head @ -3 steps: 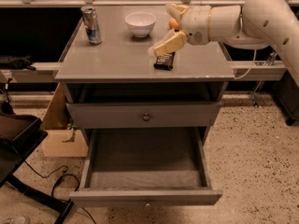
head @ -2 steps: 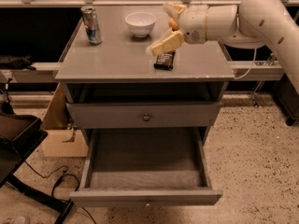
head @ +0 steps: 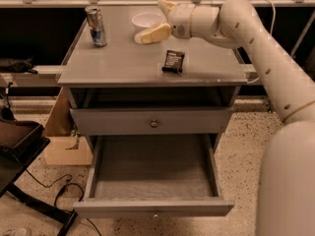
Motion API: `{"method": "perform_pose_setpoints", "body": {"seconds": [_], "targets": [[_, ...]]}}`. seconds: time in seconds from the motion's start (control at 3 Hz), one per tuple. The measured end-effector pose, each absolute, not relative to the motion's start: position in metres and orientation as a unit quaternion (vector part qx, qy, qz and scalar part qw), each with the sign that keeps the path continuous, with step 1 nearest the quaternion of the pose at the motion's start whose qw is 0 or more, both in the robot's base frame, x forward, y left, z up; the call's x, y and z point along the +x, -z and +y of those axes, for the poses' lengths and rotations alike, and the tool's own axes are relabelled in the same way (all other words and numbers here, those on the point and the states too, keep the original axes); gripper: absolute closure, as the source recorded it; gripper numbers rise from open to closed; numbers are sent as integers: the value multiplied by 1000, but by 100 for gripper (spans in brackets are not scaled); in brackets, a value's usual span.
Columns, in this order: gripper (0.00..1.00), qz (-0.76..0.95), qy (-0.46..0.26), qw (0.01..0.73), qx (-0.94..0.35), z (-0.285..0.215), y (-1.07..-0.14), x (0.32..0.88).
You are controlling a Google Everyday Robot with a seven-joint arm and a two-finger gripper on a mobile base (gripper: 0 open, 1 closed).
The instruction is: Place redbull can into middle drawer
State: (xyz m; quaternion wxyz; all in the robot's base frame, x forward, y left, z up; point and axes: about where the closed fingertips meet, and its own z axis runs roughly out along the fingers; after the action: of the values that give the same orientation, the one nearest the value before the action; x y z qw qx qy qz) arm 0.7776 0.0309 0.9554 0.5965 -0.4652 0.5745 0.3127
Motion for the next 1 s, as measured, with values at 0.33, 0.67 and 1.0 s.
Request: {"method": "perform_pose_setpoints", "body": {"seconds": [0.33, 0.67, 1.0], "targets": [[0, 590, -303, 608, -436, 58, -958, 812], [0, 616, -287, 602, -419, 84, -956, 835], [0, 630, -292, 591, -410, 116, -948, 850]]}}
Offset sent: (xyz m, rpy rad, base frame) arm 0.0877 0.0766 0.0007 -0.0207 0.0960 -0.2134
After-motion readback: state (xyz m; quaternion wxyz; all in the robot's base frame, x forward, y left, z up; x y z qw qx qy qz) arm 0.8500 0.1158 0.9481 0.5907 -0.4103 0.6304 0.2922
